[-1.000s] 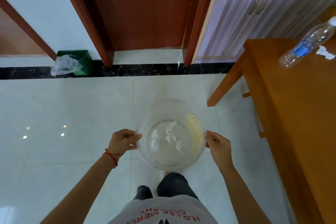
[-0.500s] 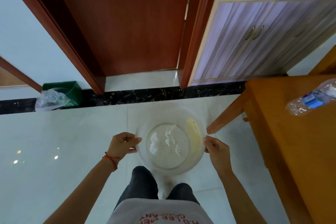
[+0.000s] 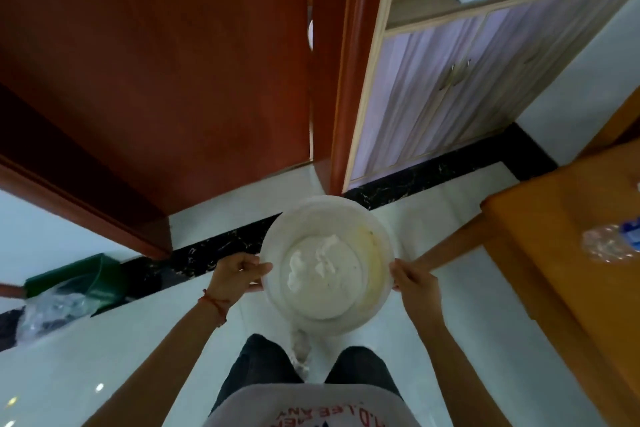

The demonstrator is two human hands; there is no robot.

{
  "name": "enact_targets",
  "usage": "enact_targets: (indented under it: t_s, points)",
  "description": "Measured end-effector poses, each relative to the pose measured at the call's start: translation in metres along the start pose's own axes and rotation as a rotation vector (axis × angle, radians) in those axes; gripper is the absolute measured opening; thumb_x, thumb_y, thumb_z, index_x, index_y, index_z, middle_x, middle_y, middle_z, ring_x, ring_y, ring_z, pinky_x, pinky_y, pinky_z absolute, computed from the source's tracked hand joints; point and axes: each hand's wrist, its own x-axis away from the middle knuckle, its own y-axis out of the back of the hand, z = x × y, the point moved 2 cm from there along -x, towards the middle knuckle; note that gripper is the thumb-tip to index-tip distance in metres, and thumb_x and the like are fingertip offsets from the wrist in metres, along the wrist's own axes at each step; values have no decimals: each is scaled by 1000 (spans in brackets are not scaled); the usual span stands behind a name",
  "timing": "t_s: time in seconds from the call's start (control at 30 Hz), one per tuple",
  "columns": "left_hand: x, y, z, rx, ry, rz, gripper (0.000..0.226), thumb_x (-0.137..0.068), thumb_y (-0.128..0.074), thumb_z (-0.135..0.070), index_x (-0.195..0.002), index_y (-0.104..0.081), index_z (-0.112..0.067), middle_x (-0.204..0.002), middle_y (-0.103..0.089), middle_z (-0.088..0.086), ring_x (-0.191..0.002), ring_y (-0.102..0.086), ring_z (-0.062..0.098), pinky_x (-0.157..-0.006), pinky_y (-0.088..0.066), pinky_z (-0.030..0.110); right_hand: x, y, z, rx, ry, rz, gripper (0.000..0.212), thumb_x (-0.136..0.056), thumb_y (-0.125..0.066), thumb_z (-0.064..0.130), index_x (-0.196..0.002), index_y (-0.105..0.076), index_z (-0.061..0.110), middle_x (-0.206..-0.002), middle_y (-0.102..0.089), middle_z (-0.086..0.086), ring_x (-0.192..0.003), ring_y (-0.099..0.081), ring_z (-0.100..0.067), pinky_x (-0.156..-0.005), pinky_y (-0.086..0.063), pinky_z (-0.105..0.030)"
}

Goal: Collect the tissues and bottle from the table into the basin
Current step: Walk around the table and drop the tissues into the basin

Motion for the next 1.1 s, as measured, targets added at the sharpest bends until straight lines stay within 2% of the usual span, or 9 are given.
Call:
enact_targets:
  t_s: [0.23,0.33,0.4,0.5,0.57,0.63,0.77,0.93,1.1]
  points:
    - [-69,-31,-59,-24,11,100,18,-79,-62,9,-72,-54,-5,-74,-61,12,-66,-59,23,-48,-57,22,-51,1,23,-14,-46,-152,17,-88,-58,22,-95,-73,17,-69,-65,18,-66,-62,-3,-59,-44,-10]
    - [-98,-55,-81,-57,12,140,16,-79,-63,8,-70,-56,-4,-61,-66,7,-55,-63,17,-46,-56,20,-79,10,30,-7,-49,-187,18,-89,-57,22,-96,-73,16,-70,-66,14,-59,-62,-1,-51,-46,-6]
    - [-118,-73,-96,-70,12,161,15,-78,-63,8,-70,-56,-3,-59,-68,6,-57,-64,18,-46,-56,21,-100,18,33,-2,-51,-209,20,-90,-56,23,-100,-71,15,-75,-68,7,-62,-62,-3,-53,-44,-3]
    - [-144,-103,-119,-105,10,192,9,-78,-64,6,-77,-57,0,-77,-64,14,-71,-61,26,-50,-58,23,-131,32,40,-10,-66,-228,22,-91,-55,23,-104,-70,13,-92,-70,-1,-78,-65,-12,-63,-46,-7]
    - [-162,-121,-135,-153,-8,207,8,-78,-66,3,-81,-58,1,-77,-62,14,-71,-61,26,-53,-59,23,-149,41,47,-35,-74,-246,23,-91,-54,22,-104,-69,11,-96,-70,-3,-83,-65,-16,-75,-50,-19]
    - [-178,-138,-150,-184,-27,228,8,-77,-67,1,-78,-60,0,-73,-61,12,-69,-62,24,-55,-59,22,-166,51,54,-62,-84,-271,22,-91,-55,21,-103,-69,11,-97,-70,-3,-85,-64,-18,-80,-51,-28]
    - [-209,-174,-177,-245,-34,297,9,-78,-67,0,-75,-59,-3,-76,-61,12,-69,-63,22,-57,-59,22,-191,67,62,-84,-105,-324,21,-91,-54,22,-102,-70,13,-95,-70,-2,-85,-65,-17,-80,-52,-30]
    - [-244,-219,-201,-324,-39,406,9,-79,-66,-3,-75,-59,-4,-80,-62,15,-74,-62,28,-60,-59,25,-209,84,64,-109,-140,-432,21,-91,-55,17,-101,-70,10,-91,-71,-4,-82,-66,-20,-81,-54,-36]
    - [-281,-270,-229,-438,-42,544,8,-80,-65,0,-76,-59,-3,-77,-63,13,-66,-61,23,-51,-58,21,-225,90,63,-142,-195,-568,19,-90,-56,17,-98,-71,9,-84,-71,-1,-78,-66,-15,-75,-54,-30]
